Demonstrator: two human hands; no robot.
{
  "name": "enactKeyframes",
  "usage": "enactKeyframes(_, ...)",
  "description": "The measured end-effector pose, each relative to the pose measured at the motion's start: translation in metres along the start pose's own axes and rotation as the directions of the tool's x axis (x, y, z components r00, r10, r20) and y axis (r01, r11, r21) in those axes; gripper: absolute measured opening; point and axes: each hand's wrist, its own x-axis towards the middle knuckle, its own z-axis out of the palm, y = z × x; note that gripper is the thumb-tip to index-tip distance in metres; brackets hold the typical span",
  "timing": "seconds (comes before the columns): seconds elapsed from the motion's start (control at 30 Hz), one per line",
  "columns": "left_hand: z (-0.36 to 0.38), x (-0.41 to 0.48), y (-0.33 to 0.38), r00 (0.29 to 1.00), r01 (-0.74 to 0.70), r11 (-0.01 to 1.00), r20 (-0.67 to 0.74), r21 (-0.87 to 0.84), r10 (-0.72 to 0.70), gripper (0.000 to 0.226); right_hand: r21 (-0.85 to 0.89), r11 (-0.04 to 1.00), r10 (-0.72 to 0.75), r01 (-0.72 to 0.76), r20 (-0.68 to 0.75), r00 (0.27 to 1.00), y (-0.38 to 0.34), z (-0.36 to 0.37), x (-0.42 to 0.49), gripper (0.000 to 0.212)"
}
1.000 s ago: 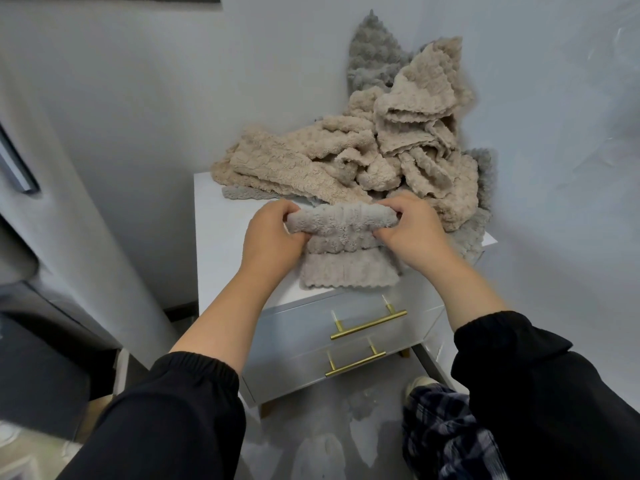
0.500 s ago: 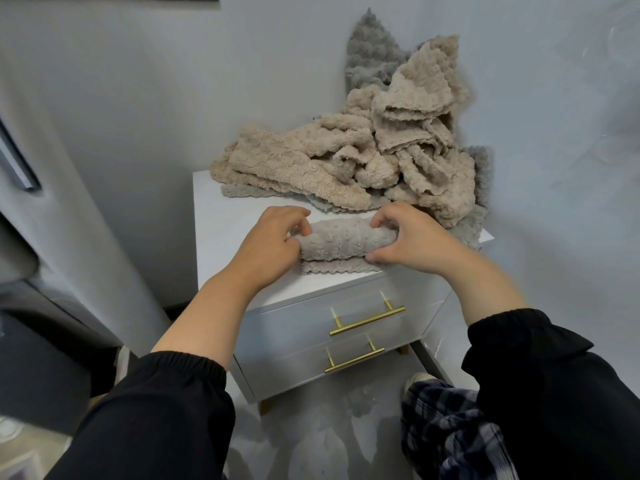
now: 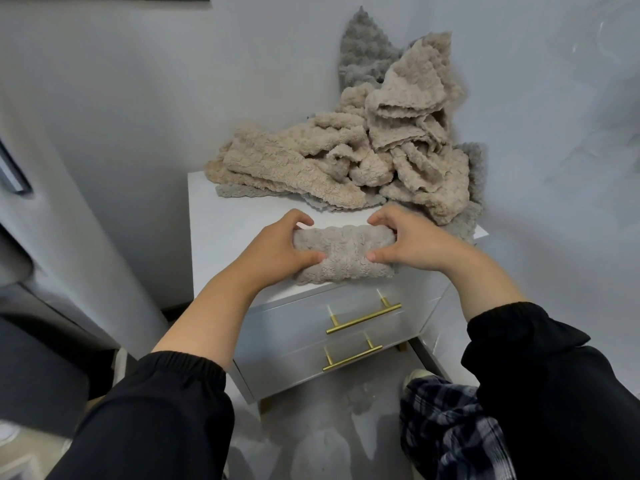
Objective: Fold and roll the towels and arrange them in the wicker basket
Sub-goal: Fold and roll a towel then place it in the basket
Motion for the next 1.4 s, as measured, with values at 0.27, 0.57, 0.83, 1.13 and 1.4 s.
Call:
enactKeyframes(0.27,0.000,0.004,0.004,0.989,0.143,0.967,-0.009,-0.209,-0.149,0.049,0.189,0.979,0.078,-0.076,-0.004,0.997,0.006,-0.001,0.007,0.062)
enactKeyframes(0.57,0.011,0.006,0.017,0.979,0.167,0.682,0.035,-0.712,-0.203,0.018,0.876,0.457,0.143,-0.152,0.097,0.985,-0.005,0.001,0.006,0.033)
enactKeyframes(0.83,0.041,0.000,0.046,0.986,0.029,0.861,-0.126,-0.508,-0.108,0.027,0.616,0.787,0.316,-0.012,-0.387,0.866,0.004,0.006,-0.015,0.048)
enactKeyframes(1.13,0.119,-0.028,0.144,0.987,0.048,0.763,0.150,-0.645,0.065,0.037,0.290,0.956,0.246,-0.032,-0.740,0.626,0.032,-0.066,-0.143,0.009)
enactKeyframes(1.4,0.183,-0.060,0.245,0.871,0.016,0.747,0.377,-0.664,0.316,0.029,0.359,0.931,0.293,0.066,-0.842,0.453,0.076,-0.114,-0.293,0.030)
